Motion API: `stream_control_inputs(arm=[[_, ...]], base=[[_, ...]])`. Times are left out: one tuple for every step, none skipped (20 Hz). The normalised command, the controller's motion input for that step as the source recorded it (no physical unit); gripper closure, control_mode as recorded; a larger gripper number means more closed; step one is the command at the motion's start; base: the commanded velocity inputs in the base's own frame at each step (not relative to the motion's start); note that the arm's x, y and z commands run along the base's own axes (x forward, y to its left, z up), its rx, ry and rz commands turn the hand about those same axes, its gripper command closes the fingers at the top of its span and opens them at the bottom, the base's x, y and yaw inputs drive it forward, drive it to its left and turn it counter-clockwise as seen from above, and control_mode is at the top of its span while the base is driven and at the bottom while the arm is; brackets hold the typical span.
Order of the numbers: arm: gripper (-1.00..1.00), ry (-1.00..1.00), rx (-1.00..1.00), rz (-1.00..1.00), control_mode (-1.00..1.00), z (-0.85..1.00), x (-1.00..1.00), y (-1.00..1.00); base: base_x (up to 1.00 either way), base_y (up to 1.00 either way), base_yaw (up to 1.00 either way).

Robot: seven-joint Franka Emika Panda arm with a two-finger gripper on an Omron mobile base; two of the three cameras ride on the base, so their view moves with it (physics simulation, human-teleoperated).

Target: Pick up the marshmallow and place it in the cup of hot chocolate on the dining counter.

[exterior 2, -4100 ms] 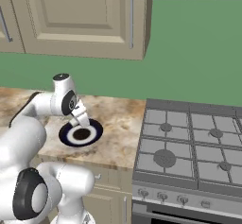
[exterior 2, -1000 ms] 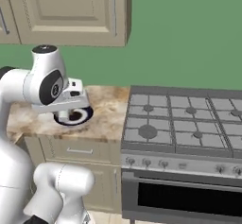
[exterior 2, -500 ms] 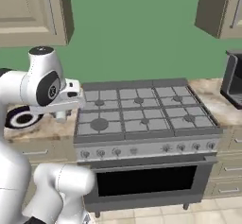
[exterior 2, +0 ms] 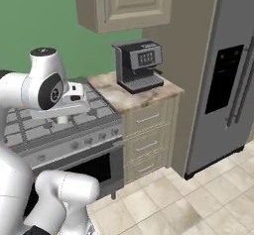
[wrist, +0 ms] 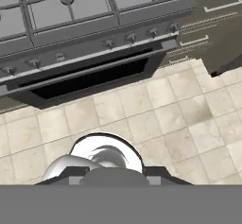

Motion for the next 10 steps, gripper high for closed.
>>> stream_control_inputs(arm=[[1.0,0.0,0.0,0.0,1.0,0.0,0.0,0.0],[1.0,0.0,0.0,0.0,1.0,0.0,0.0,0.0],[1.0,0.0,0.0,0.0,1.0,0.0,0.0,0.0],[1.0,0.0,0.0,0.0,1.0,0.0,0.0,0.0],[1.0,0.0,0.0,0.0,1.0,0.0,0.0,0.0],[1.0,0.0,0.0,0.0,1.0,0.0,0.0,0.0],[1.0,0.0,0.0,0.0,1.0,0.0,0.0,0.0],[1.0,0.0,0.0,0.0,1.0,0.0,0.0,0.0],[1.0,0.0,0.0,0.0,1.0,0.0,0.0,0.0],[1.0,0.0,0.0,0.0,1.0,0.0,0.0,0.0]], base=[[0.0,-1.0,-0.65],[0.0,-1.0,-0.68],[0.0,-1.0,-0.69],[0.0,-1.0,-0.72],[0.0,-0.96,-0.74],[0.0,-0.89,-0.76],[0.0,-0.85,-0.77],[0.0,-0.81,-0.78],[0.0,-0.8,-0.78],[0.0,-0.8,-0.77]])
